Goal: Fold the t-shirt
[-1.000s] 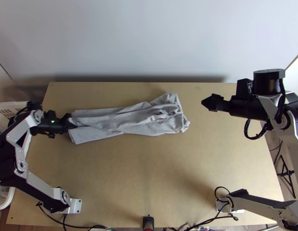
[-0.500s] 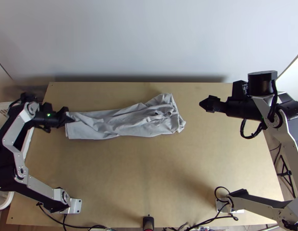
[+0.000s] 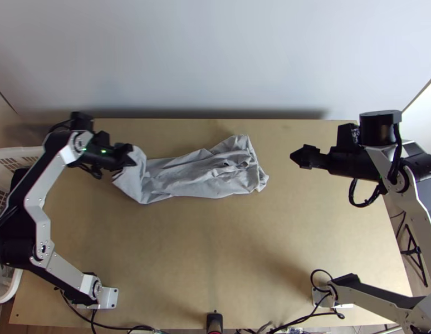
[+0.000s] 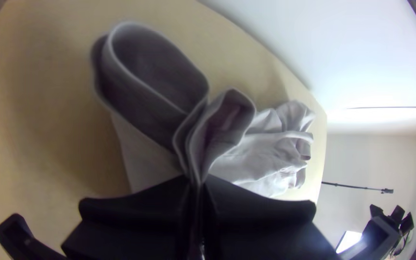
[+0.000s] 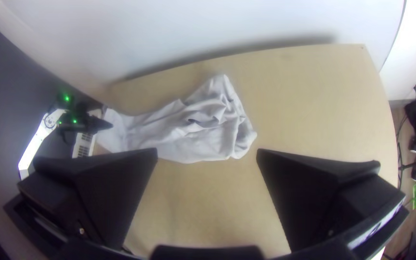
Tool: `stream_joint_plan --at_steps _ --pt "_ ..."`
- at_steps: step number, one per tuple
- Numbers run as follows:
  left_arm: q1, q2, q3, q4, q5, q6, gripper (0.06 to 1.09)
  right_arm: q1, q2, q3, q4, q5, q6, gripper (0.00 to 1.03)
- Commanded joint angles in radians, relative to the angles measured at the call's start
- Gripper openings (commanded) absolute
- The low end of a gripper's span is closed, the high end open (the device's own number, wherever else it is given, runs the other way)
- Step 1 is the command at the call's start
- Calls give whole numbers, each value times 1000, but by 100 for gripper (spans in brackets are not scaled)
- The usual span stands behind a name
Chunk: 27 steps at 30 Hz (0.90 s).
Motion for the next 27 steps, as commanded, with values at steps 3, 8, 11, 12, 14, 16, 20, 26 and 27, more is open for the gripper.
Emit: stream_joint_plan --at_steps 3,8,11,12,14,16,20,26,27 --pt "-182 75 77 0 -40 -60 9 -25 -53 -74 10 0 0 96" --pt "-269 132 152 3 -53 -105 9 -49 -84 -116 18 0 2 96" --pt "-312 184 215 1 -70 -129 9 -58 -104 -149 21 0 2 96" --pt "-324 201 233 1 -72 -136 9 -62 -112 -162 21 0 2 96" --pt "-347 229 272 0 -78 -152 9 -66 -125 -179 21 0 2 96" --pt "-370 252 304 1 -78 -163 9 -74 -139 -189 21 0 2 96" --pt "-412 295 348 1 -78 -189 9 -85 -158 -209 21 0 2 96" --pt "-472 359 420 1 -78 -235 9 -91 -179 -232 21 0 2 96" --pt "-482 368 433 3 -78 -241 9 -92 -182 -235 21 0 2 96"
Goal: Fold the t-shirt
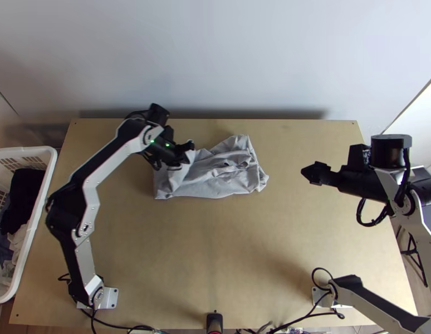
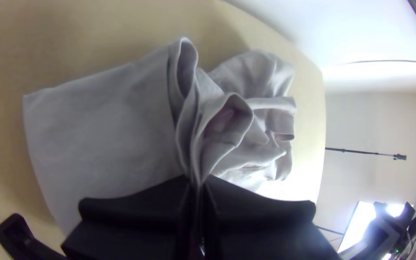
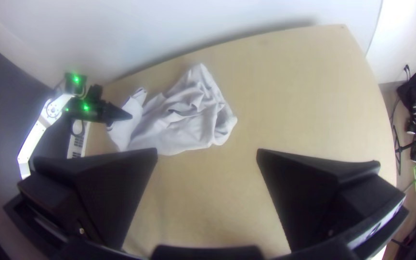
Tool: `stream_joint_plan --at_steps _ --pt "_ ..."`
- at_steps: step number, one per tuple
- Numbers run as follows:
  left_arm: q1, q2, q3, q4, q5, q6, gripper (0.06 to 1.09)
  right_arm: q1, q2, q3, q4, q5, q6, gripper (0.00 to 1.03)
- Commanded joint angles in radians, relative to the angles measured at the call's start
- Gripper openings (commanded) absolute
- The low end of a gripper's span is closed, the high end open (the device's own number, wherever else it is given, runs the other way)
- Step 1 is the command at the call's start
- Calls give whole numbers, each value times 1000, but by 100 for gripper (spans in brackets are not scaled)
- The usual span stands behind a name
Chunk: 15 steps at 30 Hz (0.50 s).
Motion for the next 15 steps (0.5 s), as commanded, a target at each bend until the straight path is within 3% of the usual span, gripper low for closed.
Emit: stream_joint_plan --at_steps 1,15 --pt "-82 78 95 2 -3 -46 9 -13 -28 -31 -1 0 1 96" --pt "-200 195 307 10 -15 -139 9 -31 -75 -86 4 0 1 96"
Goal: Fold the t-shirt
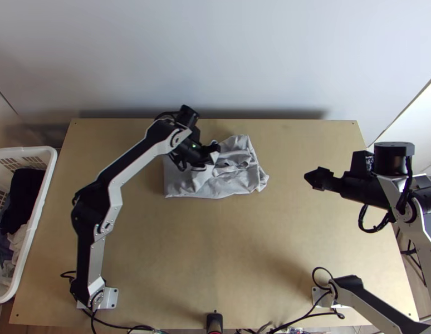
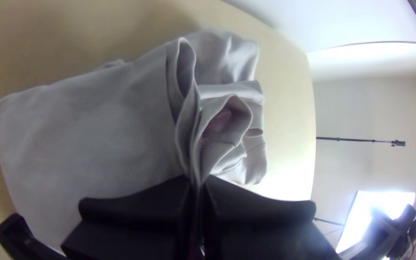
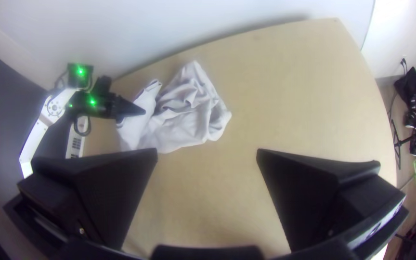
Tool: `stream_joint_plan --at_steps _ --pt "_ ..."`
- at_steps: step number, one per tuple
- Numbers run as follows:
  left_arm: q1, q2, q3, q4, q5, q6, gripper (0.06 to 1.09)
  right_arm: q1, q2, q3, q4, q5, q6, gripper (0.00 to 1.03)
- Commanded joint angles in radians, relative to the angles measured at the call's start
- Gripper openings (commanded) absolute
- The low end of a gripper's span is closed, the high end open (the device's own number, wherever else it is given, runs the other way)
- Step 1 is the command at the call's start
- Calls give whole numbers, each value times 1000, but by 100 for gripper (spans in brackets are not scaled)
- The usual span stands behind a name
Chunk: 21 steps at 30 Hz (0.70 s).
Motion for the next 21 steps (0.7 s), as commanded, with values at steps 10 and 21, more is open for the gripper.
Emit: stream_joint_plan --at_steps 10,21 --pt "-113 146 269 53 -36 -130 9 -17 -56 -64 30 0 -1 96" --pt "-200 239 272 191 -50 -193 9 -17 -62 -79 38 -1 2 96"
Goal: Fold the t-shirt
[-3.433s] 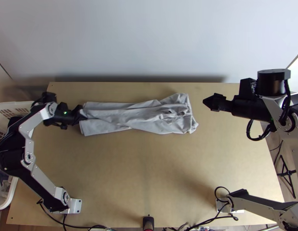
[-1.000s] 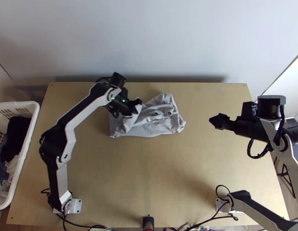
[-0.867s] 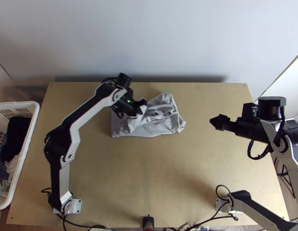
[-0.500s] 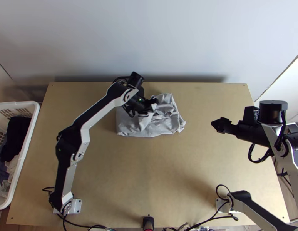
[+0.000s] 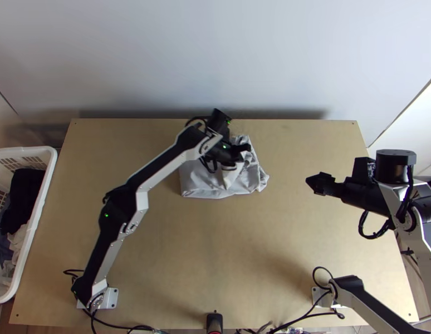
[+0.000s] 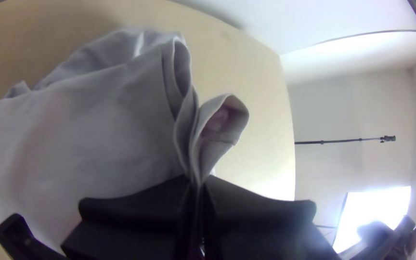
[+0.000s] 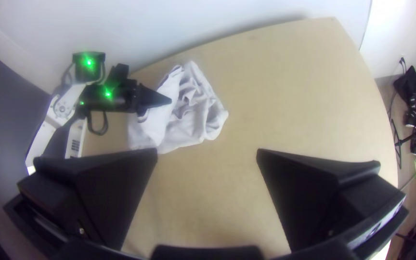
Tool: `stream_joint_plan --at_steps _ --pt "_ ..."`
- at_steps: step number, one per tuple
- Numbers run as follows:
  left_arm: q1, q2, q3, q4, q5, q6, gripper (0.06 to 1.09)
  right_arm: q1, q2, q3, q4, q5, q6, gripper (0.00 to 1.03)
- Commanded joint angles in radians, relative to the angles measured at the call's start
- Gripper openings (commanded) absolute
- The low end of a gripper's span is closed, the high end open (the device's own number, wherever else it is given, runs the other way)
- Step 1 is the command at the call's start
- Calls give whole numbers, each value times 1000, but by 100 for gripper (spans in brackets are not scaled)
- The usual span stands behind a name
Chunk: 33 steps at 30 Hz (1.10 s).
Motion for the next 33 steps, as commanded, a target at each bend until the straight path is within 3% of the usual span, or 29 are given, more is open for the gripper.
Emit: stream_joint_plan --at_steps 1,2,4,7,10,18,24,29,33 --pt "-51 74 16 84 -9 -34 10 -1 -9 -7 5 0 4 96" --pt "-52 83 14 94 -9 -36 13 -1 -15 -7 5 -2 4 96" --pt "-52 97 14 114 -9 -36 30 -1 -23 -10 5 -2 4 96" --pt "-48 112 14 159 -50 -51 84 -2 -39 -27 5 -14 5 96" --pt "-34 117 14 215 -115 -100 103 -9 -59 -47 5 -39 10 96" --pt "12 45 14 315 -153 -212 103 -19 -98 -101 3 -97 33 96" --pt "40 -93 6 400 -153 -220 103 -18 -110 -150 6 -102 54 98" --pt "86 -193 -32 384 -141 -151 103 -16 -113 -179 59 -100 100 98" --pt "139 -270 -55 223 -142 -16 103 18 -90 -183 168 -100 128 87"
